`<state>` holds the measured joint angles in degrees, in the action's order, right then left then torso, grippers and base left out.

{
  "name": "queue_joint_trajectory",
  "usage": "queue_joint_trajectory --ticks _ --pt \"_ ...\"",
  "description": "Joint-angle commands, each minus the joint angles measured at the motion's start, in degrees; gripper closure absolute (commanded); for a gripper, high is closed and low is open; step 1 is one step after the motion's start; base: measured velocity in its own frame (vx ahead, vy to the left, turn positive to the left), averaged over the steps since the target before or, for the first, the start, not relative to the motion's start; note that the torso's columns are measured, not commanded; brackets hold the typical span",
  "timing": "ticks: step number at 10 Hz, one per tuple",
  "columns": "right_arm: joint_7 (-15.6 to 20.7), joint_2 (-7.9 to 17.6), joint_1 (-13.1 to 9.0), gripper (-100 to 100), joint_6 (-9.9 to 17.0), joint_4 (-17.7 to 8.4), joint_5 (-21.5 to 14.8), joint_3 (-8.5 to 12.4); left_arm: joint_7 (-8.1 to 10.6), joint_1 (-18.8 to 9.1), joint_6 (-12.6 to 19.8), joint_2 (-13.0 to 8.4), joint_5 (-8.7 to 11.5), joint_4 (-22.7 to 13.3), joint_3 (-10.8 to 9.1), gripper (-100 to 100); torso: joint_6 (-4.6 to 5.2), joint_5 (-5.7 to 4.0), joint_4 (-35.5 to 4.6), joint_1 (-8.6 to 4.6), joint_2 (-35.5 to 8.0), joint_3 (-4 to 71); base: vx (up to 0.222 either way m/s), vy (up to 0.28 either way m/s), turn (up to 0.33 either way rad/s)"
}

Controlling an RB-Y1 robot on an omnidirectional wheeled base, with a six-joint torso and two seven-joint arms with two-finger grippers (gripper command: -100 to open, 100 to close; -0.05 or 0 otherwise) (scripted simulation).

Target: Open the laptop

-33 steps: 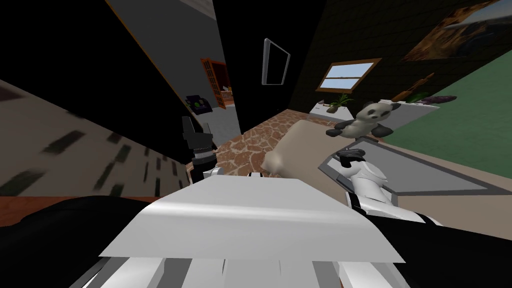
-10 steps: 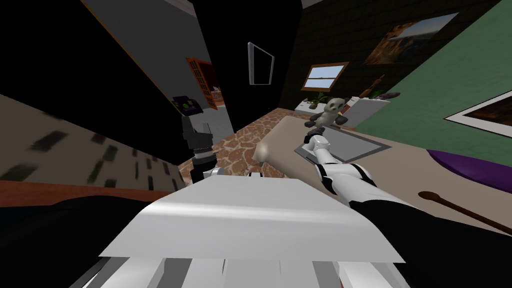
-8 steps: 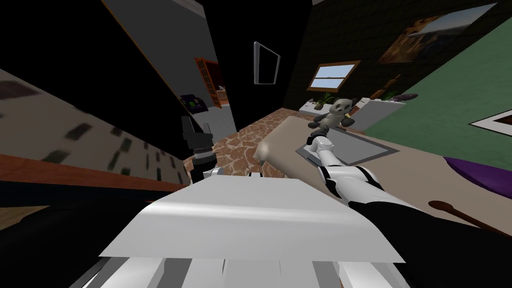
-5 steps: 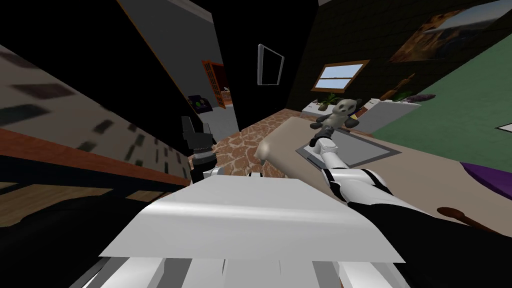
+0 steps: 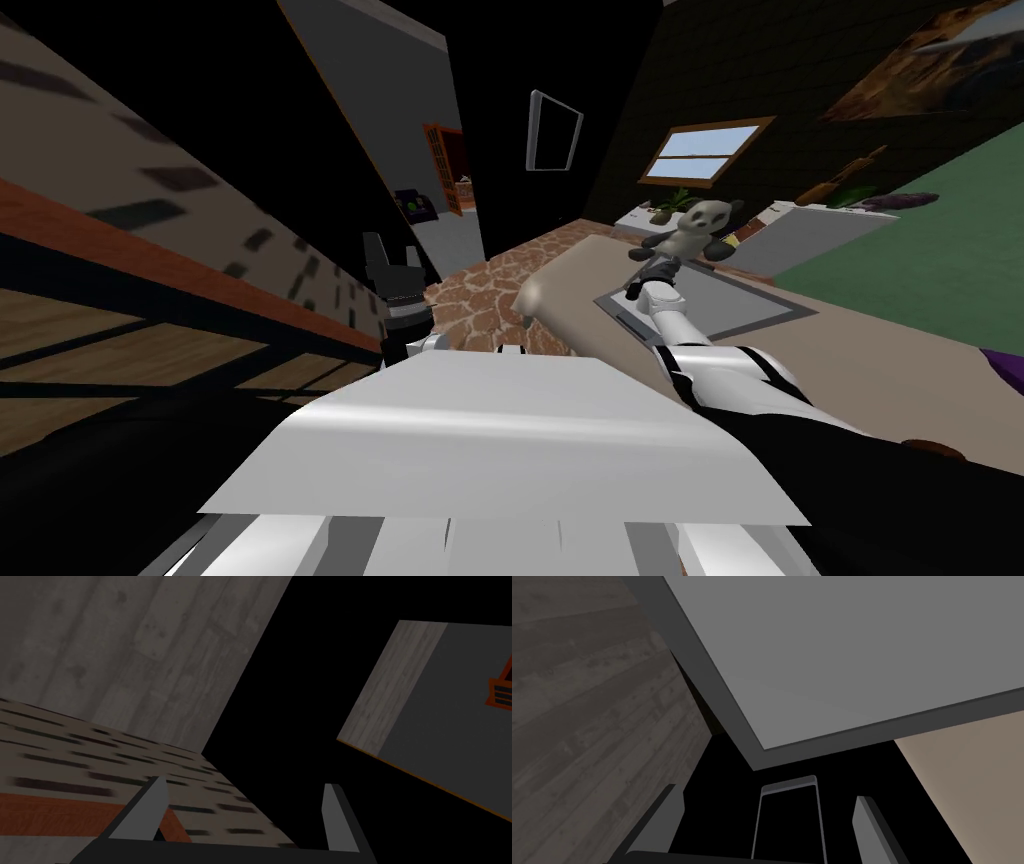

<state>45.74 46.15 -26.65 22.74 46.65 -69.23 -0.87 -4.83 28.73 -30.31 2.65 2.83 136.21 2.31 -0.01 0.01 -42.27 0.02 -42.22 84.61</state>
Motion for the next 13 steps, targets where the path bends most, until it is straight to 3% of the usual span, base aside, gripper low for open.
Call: queue_joint_trajectory --ticks 1,2,4,5,6,7,8,9,10,13 --pt "-3.73 3.21 3.42 -100 1.33 0.15 -4.12 -0.65 0.00 -0.01 0.00 0.00 0.00 0.00 0.00 0 -0.01 -0.04 -0.03 -0.12 -0.12 -0.07 -0.153 -0.101 0.362" --pt "-3.73 3.21 3.52 -100 1.33 0.15 -4.12 -0.65 0.00 -0.02 0.00 -0.01 0.00 -0.01 0.00 0 0.00 -0.06 -0.09 -0.18 -0.32 -0.20 -0.127 -0.084 0.123" --pt "-6.56 6.28 7.63 -100 3.04 0.90 -7.41 -1.31 0.00 -0.01 0.00 0.00 0.00 -0.01 0.00 0 -0.01 -0.01 -0.02 -0.03 -0.10 -0.06 -0.158 -0.096 0.322" --pt "-6.68 6.28 7.63 -100 3.04 0.90 -7.59 -1.31 0.00 -0.02 0.01 -0.01 0.00 -0.01 0.00 0 -0.03 -0.03 -0.05 -0.07 -0.19 -0.11 -0.149 -0.085 0.147" --pt "-8.16 7.84 9.83 -100 3.97 1.27 -9.33 -1.70 0.00 0.00 0.00 -0.01 0.00 -0.01 -0.01 0 0.07 0.00 -0.02 -0.01 -0.02 -0.02 -0.125 -0.081 0.210" --pt "-8.21 7.84 9.83 -100 3.97 1.27 -9.37 -1.70 0.00 -0.01 0.00 -0.01 0.00 0.00 -0.01 0 -0.03 0.00 0.03 0.00 0.07 0.05 -0.086 -0.064 0.142" --pt "-9.77 9.41 12.11 -100 4.95 1.62 -11.17 -2.12 0.00 0.01 0.00 -0.01 0.00 0.00 -0.01 0 0.02 0.00 0.05 0.04 0.16 0.10 -0.092 -0.059 0.287" --pt "-9.77 9.41 12.11 -100 4.95 1.62 -11.17 -2.12 0.00 0.00 0.00 -0.01 0.00 0.00 0.00 0 -0.05 0.00 0.03 0.03 0.07 0.05 -0.103 -0.049 0.153" --pt "-11.35 10.97 14.10 -100 5.98 1.95 -12.99 -2.57 0.00 0.01 0.00 0.00 0.00 0.00 -0.01 0 0.04 0.00 -0.01 0.03 -0.05 -0.03 -0.143 -0.049 0.246" --pt "-12.93 12.52 16.88 -100 7.06 2.26 -14.79 -3.07 0.00 -0.01 0.00 -0.01 0.00 -0.01 -0.01 0 -0.02 -0.03 -0.04 -0.11 -0.18 -0.10 -0.136 -0.067 0.196"
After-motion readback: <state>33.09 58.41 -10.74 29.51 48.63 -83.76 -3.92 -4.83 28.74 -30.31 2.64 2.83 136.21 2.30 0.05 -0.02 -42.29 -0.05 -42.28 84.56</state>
